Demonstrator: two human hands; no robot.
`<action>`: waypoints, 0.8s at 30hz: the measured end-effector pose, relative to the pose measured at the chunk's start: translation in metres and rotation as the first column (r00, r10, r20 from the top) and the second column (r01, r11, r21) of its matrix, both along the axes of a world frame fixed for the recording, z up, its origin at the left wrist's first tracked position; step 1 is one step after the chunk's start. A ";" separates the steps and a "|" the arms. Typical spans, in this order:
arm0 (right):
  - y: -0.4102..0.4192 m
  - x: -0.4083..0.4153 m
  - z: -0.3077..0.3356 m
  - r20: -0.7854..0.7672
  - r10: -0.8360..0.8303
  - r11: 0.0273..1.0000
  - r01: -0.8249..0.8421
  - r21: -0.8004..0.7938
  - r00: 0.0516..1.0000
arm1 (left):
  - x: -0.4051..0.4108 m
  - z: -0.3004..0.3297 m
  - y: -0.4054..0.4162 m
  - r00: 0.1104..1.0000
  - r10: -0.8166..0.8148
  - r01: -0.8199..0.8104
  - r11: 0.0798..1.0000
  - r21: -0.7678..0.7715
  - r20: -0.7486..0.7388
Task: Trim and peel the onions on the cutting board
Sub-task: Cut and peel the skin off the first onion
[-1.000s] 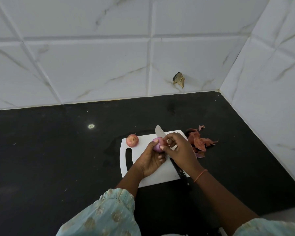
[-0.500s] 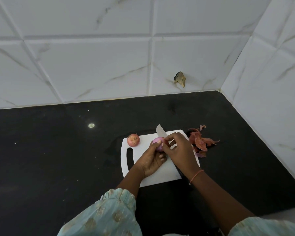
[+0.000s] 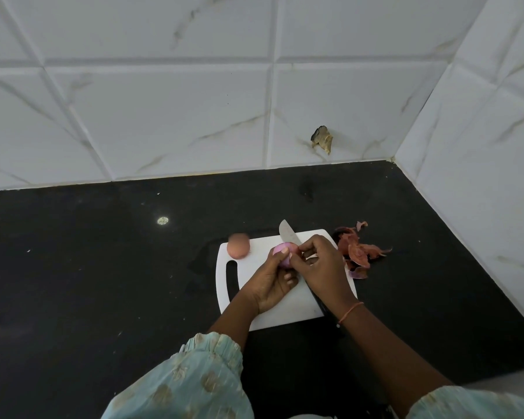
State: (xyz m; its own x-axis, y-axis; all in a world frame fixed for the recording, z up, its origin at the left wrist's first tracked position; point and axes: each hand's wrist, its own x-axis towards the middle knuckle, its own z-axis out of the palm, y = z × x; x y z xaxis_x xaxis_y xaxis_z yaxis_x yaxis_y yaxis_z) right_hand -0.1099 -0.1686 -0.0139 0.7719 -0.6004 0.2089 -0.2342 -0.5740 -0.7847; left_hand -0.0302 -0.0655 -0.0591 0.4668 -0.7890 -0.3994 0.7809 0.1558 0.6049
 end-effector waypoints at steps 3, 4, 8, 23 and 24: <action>0.000 0.000 -0.001 -0.007 0.008 0.999 -0.008 -0.032 1.000 | 0.000 0.001 0.001 1.000 0.006 -0.005 1.000 0.016 -0.015; 0.001 0.000 -0.001 -0.006 0.007 0.999 -0.007 -0.039 1.000 | 0.000 0.002 0.001 1.000 0.008 -0.008 1.000 0.020 -0.019; 0.002 0.001 0.000 -0.004 -0.003 0.997 0.002 -0.077 1.000 | 0.001 0.003 0.001 0.999 0.017 -0.016 0.999 0.033 -0.028; 0.003 -0.003 -0.002 0.025 0.064 0.995 -0.062 -0.076 0.998 | 0.002 0.001 0.000 0.998 0.016 -0.015 1.000 0.012 -0.060; 0.003 -0.004 -0.004 0.030 0.066 0.993 -0.063 -0.101 0.997 | 0.002 0.000 0.000 0.998 0.016 -0.015 1.000 0.016 -0.067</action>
